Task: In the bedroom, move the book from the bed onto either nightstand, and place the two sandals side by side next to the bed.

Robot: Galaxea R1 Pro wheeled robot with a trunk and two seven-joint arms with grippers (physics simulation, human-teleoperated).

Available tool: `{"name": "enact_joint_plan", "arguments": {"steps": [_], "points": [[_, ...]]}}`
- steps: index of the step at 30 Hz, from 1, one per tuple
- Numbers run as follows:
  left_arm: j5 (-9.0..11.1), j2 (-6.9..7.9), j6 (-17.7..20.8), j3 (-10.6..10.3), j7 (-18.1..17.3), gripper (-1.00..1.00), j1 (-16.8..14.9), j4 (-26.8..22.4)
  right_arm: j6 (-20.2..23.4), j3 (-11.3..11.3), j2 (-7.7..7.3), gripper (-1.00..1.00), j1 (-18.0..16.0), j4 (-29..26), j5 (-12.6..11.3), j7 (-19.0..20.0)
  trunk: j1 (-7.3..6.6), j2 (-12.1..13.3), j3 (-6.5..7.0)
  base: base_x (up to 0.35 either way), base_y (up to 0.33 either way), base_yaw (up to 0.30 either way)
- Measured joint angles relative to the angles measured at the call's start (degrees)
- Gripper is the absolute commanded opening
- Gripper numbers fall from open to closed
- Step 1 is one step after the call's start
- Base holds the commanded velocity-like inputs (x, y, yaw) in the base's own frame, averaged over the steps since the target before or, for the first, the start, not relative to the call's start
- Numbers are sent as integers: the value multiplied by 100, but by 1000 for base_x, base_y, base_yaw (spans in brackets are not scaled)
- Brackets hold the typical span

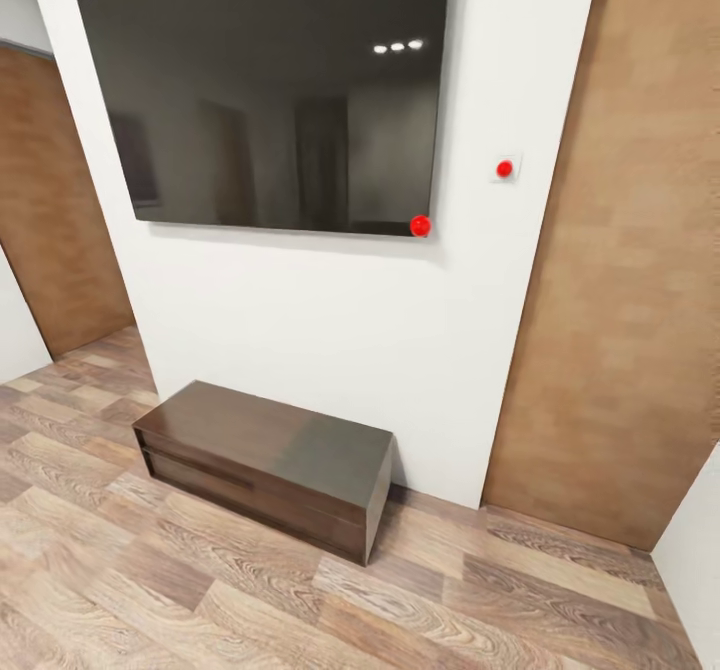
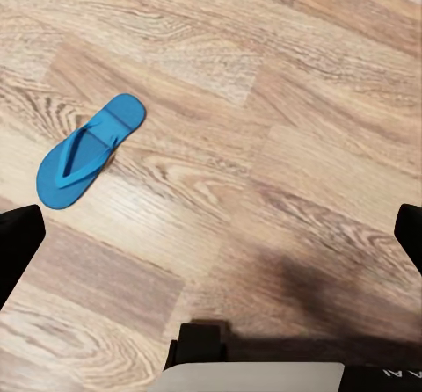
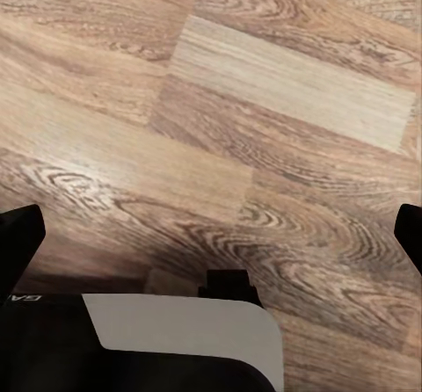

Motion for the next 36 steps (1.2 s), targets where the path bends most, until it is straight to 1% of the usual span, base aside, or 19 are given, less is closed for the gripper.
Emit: {"name": "enact_joint_plan", "arguments": {"steps": [10, 13, 21, 36], "points": [[0, 0, 0, 0, 0, 100, -1, 1, -1, -1, 0, 100, 0, -1, 0, 0, 0, 0, 0, -1, 0, -264], [0, 3, 0, 0, 0, 100, 0, 0, 0, 0, 0, 100, -1, 0, 0, 0, 0, 0, 0, 0, 0, -125], [0, 8, 1, 7, 0, 100, 1, -2, 0, -2, 0, 100, -1, 2, 0, -1, 0, 0, 0, 0, 51, -33], [1, 9, 0, 9, 0, 100, 1, -2, 0, 0, 0, 100, 0, 2, 0, -2, 0, 0, 0, 0, 179, -2]]}}
